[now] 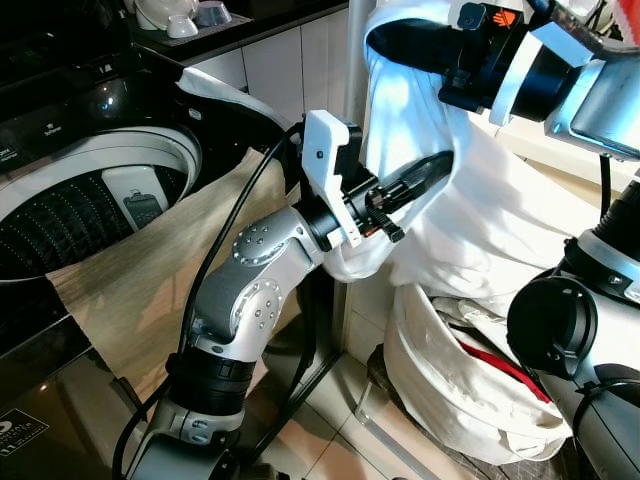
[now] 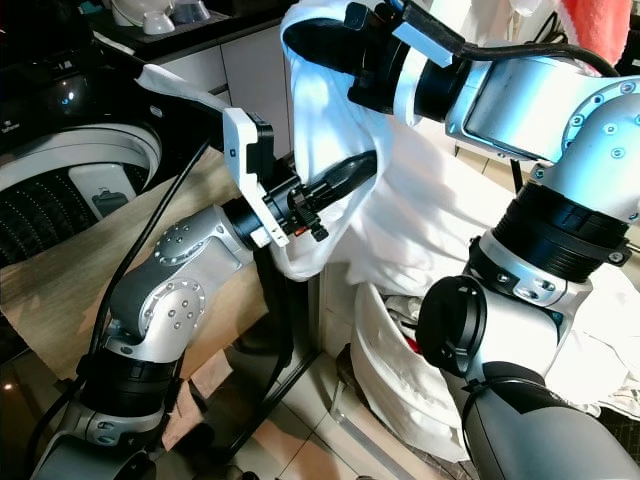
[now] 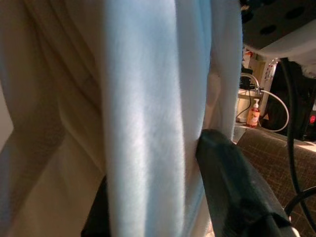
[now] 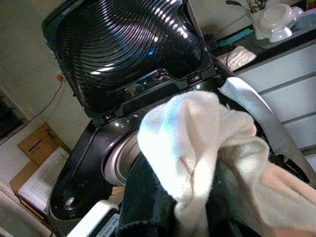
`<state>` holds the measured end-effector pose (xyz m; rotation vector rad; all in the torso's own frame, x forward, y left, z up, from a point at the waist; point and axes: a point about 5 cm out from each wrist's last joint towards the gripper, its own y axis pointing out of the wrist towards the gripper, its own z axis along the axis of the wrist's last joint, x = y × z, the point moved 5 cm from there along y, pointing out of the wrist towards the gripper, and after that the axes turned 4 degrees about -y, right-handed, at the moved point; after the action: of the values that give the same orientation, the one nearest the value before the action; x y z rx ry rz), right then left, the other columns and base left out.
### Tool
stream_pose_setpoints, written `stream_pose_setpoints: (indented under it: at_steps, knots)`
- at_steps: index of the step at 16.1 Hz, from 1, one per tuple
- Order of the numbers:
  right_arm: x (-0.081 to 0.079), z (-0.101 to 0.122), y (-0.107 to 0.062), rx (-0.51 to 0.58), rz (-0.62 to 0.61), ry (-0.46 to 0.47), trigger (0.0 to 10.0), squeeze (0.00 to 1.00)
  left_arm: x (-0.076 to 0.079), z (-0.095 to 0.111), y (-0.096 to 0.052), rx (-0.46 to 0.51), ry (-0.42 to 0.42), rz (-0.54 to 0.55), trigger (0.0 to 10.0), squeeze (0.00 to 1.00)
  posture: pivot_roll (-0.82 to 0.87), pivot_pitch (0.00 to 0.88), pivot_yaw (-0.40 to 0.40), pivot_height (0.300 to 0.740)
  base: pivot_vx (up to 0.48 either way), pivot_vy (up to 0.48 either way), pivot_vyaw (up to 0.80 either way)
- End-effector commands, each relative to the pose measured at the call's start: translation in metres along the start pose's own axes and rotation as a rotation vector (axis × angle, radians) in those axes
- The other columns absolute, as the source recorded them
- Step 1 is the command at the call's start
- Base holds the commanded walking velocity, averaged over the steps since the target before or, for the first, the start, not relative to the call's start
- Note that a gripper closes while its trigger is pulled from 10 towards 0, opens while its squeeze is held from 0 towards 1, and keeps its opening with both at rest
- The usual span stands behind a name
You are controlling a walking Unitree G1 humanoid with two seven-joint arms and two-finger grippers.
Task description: Clothes washing
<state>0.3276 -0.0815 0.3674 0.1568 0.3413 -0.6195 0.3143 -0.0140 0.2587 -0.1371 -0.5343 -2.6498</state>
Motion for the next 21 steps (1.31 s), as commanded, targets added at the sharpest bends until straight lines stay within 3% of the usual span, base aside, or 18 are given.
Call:
stream_pose_setpoints:
  at_steps: [1,15,16,17,18,19,21]
  knots:
    - [-0.01,0.009,-0.001,0.015,0.029,-0.034,0.0,0.0,-0.002,0.002,0.0,-0.007,0.011,0.008,0.0,0.0,-0.1,0.0,0.053,0.74,0.0,0.0,0.0]
    - [-0.011,0.006,-0.003,0.015,0.015,-0.048,0.0,0.0,-0.011,0.003,-0.004,-0.015,0.019,0.042,0.0,0.0,-0.1,0.0,0.058,0.74,0.0,0.0,0.0]
    - [-0.011,0.004,-0.004,0.012,0.004,-0.063,8.7,0.0,-0.014,0.004,-0.005,-0.015,0.03,0.055,0.0,0.0,-0.1,0.0,0.057,0.74,0.0,0.0,0.0]
    - [-0.01,0.002,-0.006,0.009,-0.003,-0.074,10.0,0.47,-0.016,0.004,-0.006,-0.015,0.038,0.065,0.0,0.0,-0.1,0.0,0.057,0.74,0.0,0.0,0.0]
    - [-0.008,-0.002,-0.007,0.003,-0.015,-0.074,10.0,0.89,-0.02,0.007,-0.008,-0.01,0.047,0.08,0.0,0.0,-0.1,0.0,0.061,0.74,0.0,0.0,0.0]
    - [0.001,-0.013,-0.013,-0.022,-0.055,-0.078,10.0,1.0,-0.032,0.016,-0.015,0.004,0.082,0.134,0.0,0.0,-0.1,0.0,0.064,0.74,0.0,0.0,0.0]
    - [0.005,-0.024,-0.027,-0.057,-0.084,-0.135,10.0,1.0,-0.059,0.037,-0.027,0.001,0.195,0.248,0.0,0.0,-0.09,0.0,0.064,0.74,0.0,0.0,0.0]
